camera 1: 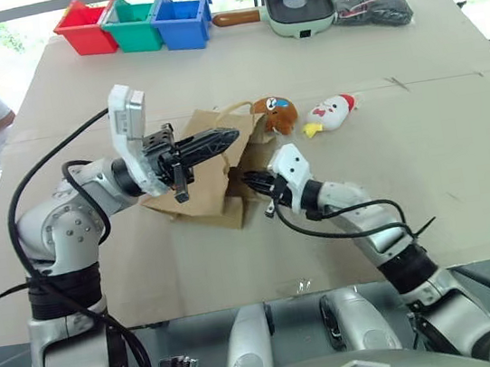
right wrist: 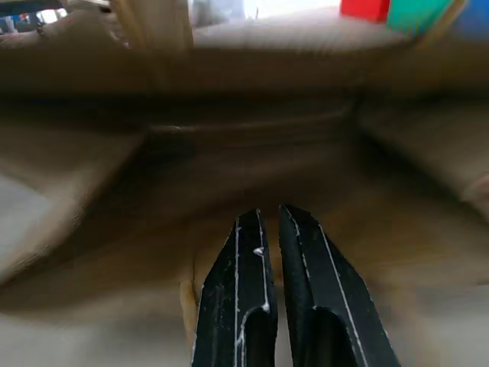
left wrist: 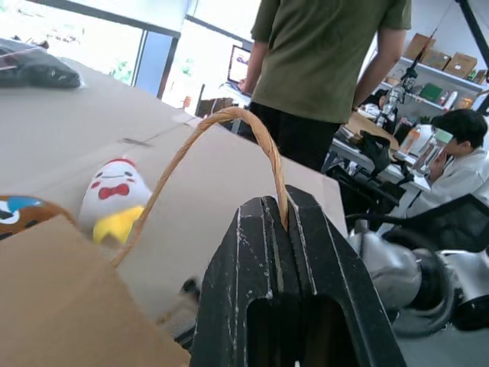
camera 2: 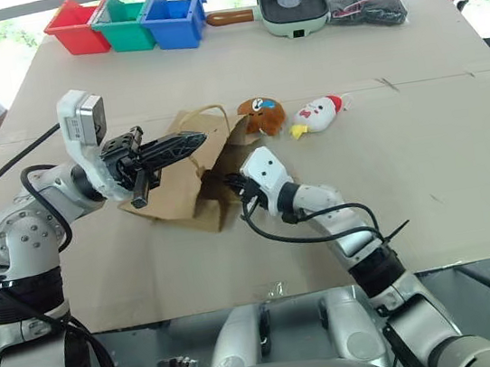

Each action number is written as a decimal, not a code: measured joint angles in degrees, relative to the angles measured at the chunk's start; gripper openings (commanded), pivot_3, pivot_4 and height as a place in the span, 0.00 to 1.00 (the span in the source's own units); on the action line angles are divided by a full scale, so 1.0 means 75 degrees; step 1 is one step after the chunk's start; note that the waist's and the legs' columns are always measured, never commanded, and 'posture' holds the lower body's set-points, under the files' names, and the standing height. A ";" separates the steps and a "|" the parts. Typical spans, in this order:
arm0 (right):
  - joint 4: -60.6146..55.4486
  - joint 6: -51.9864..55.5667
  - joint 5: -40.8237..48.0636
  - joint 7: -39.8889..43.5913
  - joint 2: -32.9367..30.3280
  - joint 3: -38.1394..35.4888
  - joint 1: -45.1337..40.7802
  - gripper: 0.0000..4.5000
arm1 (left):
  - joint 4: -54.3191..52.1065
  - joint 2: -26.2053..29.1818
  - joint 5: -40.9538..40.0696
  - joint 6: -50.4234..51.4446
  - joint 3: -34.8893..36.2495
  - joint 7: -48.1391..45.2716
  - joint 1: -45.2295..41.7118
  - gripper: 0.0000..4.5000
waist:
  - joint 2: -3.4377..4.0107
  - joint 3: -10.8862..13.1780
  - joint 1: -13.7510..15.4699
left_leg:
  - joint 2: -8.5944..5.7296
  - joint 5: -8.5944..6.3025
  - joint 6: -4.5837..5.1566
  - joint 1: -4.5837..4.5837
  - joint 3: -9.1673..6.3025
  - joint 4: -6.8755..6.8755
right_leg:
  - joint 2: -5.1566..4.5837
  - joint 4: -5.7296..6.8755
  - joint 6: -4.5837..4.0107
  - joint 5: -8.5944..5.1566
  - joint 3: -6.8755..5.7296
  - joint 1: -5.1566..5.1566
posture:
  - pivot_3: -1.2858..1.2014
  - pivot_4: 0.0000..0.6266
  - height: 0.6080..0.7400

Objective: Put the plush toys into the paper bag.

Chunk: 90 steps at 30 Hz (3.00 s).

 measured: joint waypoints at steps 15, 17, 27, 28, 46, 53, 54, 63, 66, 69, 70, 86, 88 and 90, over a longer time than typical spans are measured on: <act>0.3766 -0.2078 -0.0192 0.0164 0.1304 -0.0564 -0.1524 0.02 | -0.0991 -0.0361 -0.0736 0.0054 0.0234 0.1217 0.0637 0.00 | -0.0004 -0.0005 0.0027 | -0.0009 0.0002 -0.0004 0.0023 -0.0004 0.0002 | -0.0008 0.0029 -0.0001 0.0001 -0.0003 0.0007 | 0.52 0.24 1.00; 0.3951 -0.2352 -0.0381 0.0108 0.1305 -0.0411 -0.1554 0.02 | -0.1057 -0.0385 -0.0863 0.0054 0.0303 0.1379 0.0636 0.00 | -0.0008 -0.0012 0.0011 | -0.0008 0.0002 -0.0004 0.0029 -0.0003 0.0002 | -0.0007 0.0037 -0.0001 0.0000 -0.0002 0.0009 | 0.52 0.24 1.00; 0.4167 -0.3177 -0.1258 0.0125 0.1298 0.0008 -0.1558 0.02 | -0.1015 -0.0385 -0.0377 -0.0608 0.0421 0.1797 0.0259 0.00 | -0.0012 -0.0020 -0.0023 | -0.0005 0.0002 -0.0004 0.0036 -0.0002 0.0000 | 0.0001 0.0048 -0.0003 -0.0001 -0.0001 0.0007 | 0.52 0.24 1.00; 0.4175 -0.3222 -0.1342 0.0130 0.1296 0.0025 -0.1565 0.02 | -0.0952 -0.0385 -0.0314 -0.0690 0.0430 0.1865 0.0103 0.00 | -0.0012 -0.0021 -0.0025 | -0.0005 0.0002 -0.0004 0.0036 -0.0002 0.0000 | 0.0001 0.0047 -0.0002 -0.0001 0.0000 0.0007 | 0.52 0.24 1.00; 0.4598 -0.3500 -0.2169 -0.0348 0.1265 0.0151 -0.1879 0.02 | -0.1464 -0.0311 -0.0299 -0.1102 0.1167 0.3011 0.0410 0.00 | -0.0009 -0.0023 -0.0040 | -0.0003 0.0004 -0.0010 0.0176 0.0004 -0.0032 | 0.0002 0.0025 -0.0011 -0.0010 0.0006 0.0137 | 0.52 0.24 1.00; 0.3999 -0.2854 -0.1810 -0.0160 0.1089 -0.0358 -0.1773 0.13 | -0.1249 -0.0465 0.1011 -0.2433 0.0945 0.2209 0.1599 0.00 | 0.0002 -0.0012 0.0038 | -0.0002 0.0004 -0.0011 0.0137 -0.0012 -0.0034 | 0.0000 -0.0011 -0.0013 -0.0009 -0.0011 0.0127 | 0.52 0.24 1.00; 0.3823 -0.2734 -0.1772 -0.0082 0.1002 -0.0414 -0.1728 0.21 | -0.1218 -0.0526 0.1102 -0.2550 0.0936 0.2165 0.1634 0.00 | 0.0000 -0.0008 0.0047 | -0.0003 0.0004 -0.0011 0.0130 -0.0010 -0.0037 | -0.0004 -0.0023 -0.0013 -0.0009 -0.0011 0.0126 | 0.52 0.24 1.00; -0.0912 -0.0123 -0.1200 0.0768 -0.0271 -0.0453 -0.0509 0.69 | -0.0498 -0.1079 0.1351 -0.3387 0.0958 0.1665 0.1794 0.00 | 0.0005 -0.0002 -0.0003 | -0.0001 0.0003 -0.0011 0.0118 0.0000 -0.0095 | -0.0007 -0.0029 -0.0018 -0.0013 -0.0005 0.0085 | 0.52 0.24 1.00; -0.2428 0.1569 -0.0842 0.0807 -0.0871 -0.0760 -0.0397 0.69 | -0.0124 -0.1075 0.1084 -0.3385 0.1126 0.1466 0.1686 0.00 | 0.0004 0.0000 0.0007 | -0.0002 0.0004 -0.0011 0.0115 0.0004 -0.0093 | -0.0008 -0.0029 -0.0018 -0.0014 -0.0003 0.0081 | 0.52 0.24 1.00; -0.3254 0.2685 -0.0369 0.0790 -0.1360 -0.1469 -0.0572 0.69 | 0.0085 -0.1058 0.0971 -0.3379 0.1269 0.1311 0.1629 0.00 | 0.0002 0.0000 0.0006 | -0.0004 0.0003 -0.0011 0.0115 0.0008 -0.0092 | -0.0008 -0.0031 -0.0018 -0.0014 -0.0001 0.0082 | 0.52 0.24 1.00; -0.3303 0.2950 -0.0385 0.0658 -0.1647 -0.1643 -0.0726 0.69 | 0.0109 -0.1059 0.0866 -0.3351 0.1288 0.1269 0.1573 0.00 | 0.0002 0.0000 0.0004 | -0.0004 0.0003 -0.0011 0.0115 0.0009 -0.0092 | -0.0008 -0.0032 -0.0018 -0.0014 -0.0001 0.0082 | 0.52 0.24 1.00; 0.3623 0.1260 -0.1892 -0.0267 -0.2313 -0.1425 -0.3781 0.09 | 0.0040 -0.1581 0.0513 -0.3328 0.1059 0.1451 0.1192 0.00 | -0.0013 -0.0004 -0.0009 | -0.0004 0.0005 -0.0010 0.0026 0.0021 -0.0076 | -0.0008 -0.0029 -0.0017 -0.0009 0.0012 -0.0005 | 0.52 0.24 1.00; 0.3532 0.1168 -0.1916 -0.0042 -0.2442 -0.1420 -0.3714 0.01 | 0.0001 -0.1582 0.0401 -0.3292 0.1078 0.1458 0.1200 0.00 | -0.0012 -0.0004 0.0023 | -0.0006 0.0004 -0.0010 0.0020 0.0016 -0.0061 | -0.0012 -0.0026 -0.0016 -0.0009 0.0007 -0.0002 | 0.52 0.24 1.00; 0.3125 0.1216 -0.1877 0.0146 -0.2632 -0.1441 -0.3453 0.01 | -0.0025 -0.1584 0.0230 -0.3227 0.1084 0.1462 0.1215 0.00 | -0.0012 -0.0004 0.0052 | -0.0007 0.0004 -0.0009 0.0016 0.0010 -0.0051 | -0.0012 -0.0026 -0.0015 -0.0009 0.0000 0.0003 | 0.52 0.24 1.00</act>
